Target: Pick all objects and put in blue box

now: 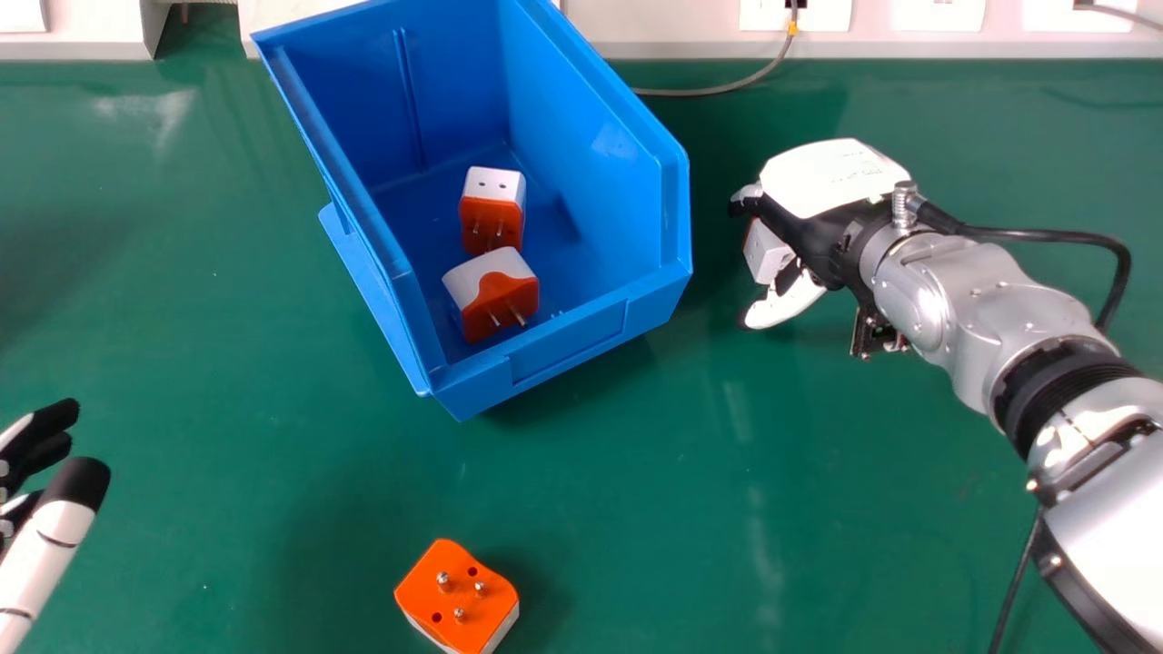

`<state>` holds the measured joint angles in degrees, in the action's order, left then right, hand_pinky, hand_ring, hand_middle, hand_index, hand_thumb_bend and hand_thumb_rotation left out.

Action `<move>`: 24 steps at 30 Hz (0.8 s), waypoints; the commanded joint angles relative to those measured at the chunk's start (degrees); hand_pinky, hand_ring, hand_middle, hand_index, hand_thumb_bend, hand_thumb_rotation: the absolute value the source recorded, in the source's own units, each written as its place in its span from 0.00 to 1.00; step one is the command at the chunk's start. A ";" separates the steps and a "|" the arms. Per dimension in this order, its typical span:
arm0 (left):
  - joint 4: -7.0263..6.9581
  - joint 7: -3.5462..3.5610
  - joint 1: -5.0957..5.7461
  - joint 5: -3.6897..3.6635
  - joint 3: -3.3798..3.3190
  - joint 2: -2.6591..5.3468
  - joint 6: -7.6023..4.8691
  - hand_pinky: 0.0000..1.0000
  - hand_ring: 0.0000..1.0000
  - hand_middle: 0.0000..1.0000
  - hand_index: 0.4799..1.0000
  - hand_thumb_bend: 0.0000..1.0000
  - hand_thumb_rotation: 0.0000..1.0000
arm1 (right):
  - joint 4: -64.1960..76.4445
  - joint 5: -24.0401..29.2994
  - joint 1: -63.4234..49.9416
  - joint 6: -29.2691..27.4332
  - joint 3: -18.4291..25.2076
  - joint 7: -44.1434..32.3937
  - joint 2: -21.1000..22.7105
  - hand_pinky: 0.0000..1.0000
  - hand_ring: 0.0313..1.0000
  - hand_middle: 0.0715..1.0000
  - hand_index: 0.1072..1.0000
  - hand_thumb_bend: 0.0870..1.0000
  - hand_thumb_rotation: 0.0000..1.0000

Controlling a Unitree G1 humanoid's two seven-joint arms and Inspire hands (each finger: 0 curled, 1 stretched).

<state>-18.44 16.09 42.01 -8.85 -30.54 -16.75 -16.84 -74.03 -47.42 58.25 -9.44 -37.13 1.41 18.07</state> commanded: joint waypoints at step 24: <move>-4.00 2.13 1.37 -1.41 -2.27 0.78 -0.54 0.82 0.88 0.89 0.82 0.69 0.81 | -0.20 1.45 -1.39 2.17 1.60 1.18 -0.91 0.74 0.85 0.85 0.81 0.29 0.22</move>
<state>-21.04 18.15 42.74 -9.19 -32.00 -16.24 -16.84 -73.99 -46.61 57.50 -8.36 -35.75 2.68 17.71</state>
